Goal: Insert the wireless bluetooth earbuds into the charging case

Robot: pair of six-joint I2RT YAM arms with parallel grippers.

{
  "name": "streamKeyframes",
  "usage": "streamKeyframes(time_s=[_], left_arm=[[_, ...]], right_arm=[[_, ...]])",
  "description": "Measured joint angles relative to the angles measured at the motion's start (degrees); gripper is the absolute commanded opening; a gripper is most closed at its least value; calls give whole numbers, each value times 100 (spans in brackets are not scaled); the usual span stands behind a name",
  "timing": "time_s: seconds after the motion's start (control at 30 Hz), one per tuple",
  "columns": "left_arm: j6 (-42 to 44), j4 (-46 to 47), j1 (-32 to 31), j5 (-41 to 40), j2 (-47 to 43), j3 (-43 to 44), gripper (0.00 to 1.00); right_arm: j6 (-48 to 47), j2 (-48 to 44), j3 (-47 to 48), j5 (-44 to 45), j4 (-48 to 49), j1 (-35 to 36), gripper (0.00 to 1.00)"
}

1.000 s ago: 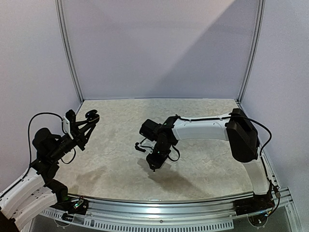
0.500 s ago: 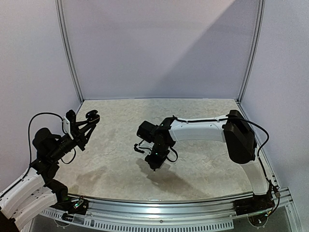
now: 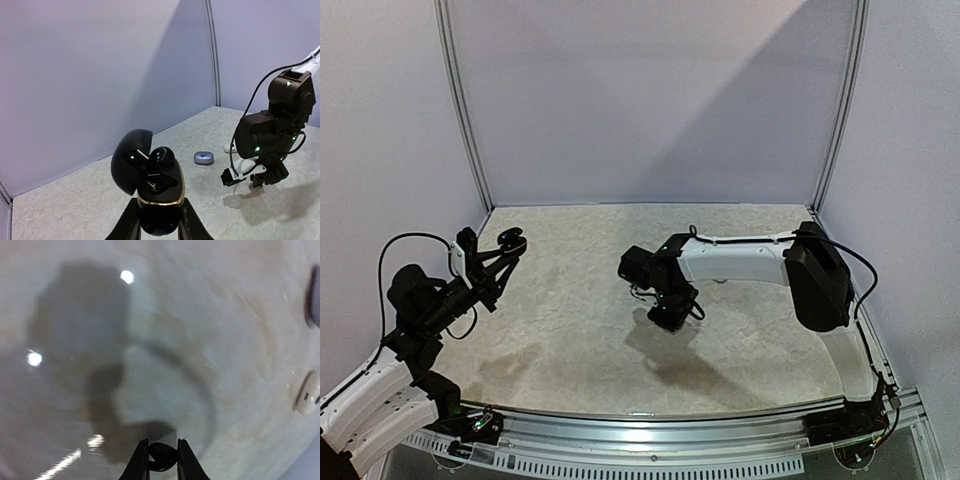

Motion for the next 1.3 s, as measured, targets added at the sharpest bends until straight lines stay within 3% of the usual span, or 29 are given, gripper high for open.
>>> streamKeyframes(time_s=[0.23, 0.4, 0.63, 1.1, 1.3], left_arm=[[7, 0, 0, 9, -2, 0, 0], [9, 0, 0, 20, -2, 0, 0], [9, -2, 0, 20, 0, 0, 0], [9, 0, 0, 20, 22, 0, 0], [9, -2, 0, 22, 59, 0, 0]], right_arm=[[168, 140, -208, 1425, -791, -535, 7], [267, 378, -28, 1740, -1163, -573, 21], [472, 446, 205, 1453, -1318, -581, 30], [734, 487, 601, 610, -1309, -581, 32], [649, 446, 673, 197, -1126, -584, 38]])
